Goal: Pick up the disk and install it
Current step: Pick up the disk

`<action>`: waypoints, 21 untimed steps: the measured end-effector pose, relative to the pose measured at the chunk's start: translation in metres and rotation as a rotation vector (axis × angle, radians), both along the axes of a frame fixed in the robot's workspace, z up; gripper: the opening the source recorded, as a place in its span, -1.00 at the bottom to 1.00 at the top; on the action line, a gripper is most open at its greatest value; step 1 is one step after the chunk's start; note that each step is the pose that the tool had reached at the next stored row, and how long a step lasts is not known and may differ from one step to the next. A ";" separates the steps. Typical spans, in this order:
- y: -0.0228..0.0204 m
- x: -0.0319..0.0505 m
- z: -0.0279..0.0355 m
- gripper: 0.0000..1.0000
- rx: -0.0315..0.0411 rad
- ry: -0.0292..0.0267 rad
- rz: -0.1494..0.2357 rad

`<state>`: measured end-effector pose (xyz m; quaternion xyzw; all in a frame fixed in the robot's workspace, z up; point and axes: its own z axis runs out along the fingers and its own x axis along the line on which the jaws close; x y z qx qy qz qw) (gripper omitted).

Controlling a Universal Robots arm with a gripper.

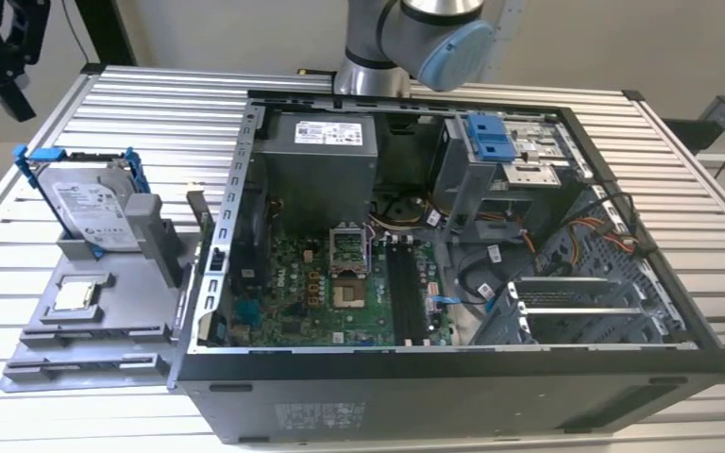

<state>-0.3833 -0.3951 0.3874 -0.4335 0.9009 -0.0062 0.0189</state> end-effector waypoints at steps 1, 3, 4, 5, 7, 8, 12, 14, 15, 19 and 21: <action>0.0000 0.0001 0.0000 -1.00 0.0009 -0.0044 0.015; 0.0001 0.0000 -0.0006 -1.00 0.0016 -0.0049 0.053; 0.0000 0.0000 -0.0010 -1.00 0.0021 -0.0052 0.072; 0.0000 0.0000 -0.0013 -1.00 0.0029 -0.0050 0.089; 0.0000 0.0000 -0.0022 -1.00 0.0064 -0.0051 0.126; 0.0001 0.0000 -0.0027 -1.00 0.0079 -0.0053 0.145; -0.0001 0.0000 -0.0040 -1.00 0.0127 -0.0053 0.215; 0.0000 0.0000 -0.0048 -1.00 0.0222 -0.0062 0.247; 0.0001 0.0000 -0.0051 -1.00 0.0245 -0.0062 0.266; 0.0001 0.0000 -0.0063 -1.00 0.0298 -0.0052 0.333; 0.0000 0.0000 -0.0071 -1.00 0.0304 -0.0008 0.369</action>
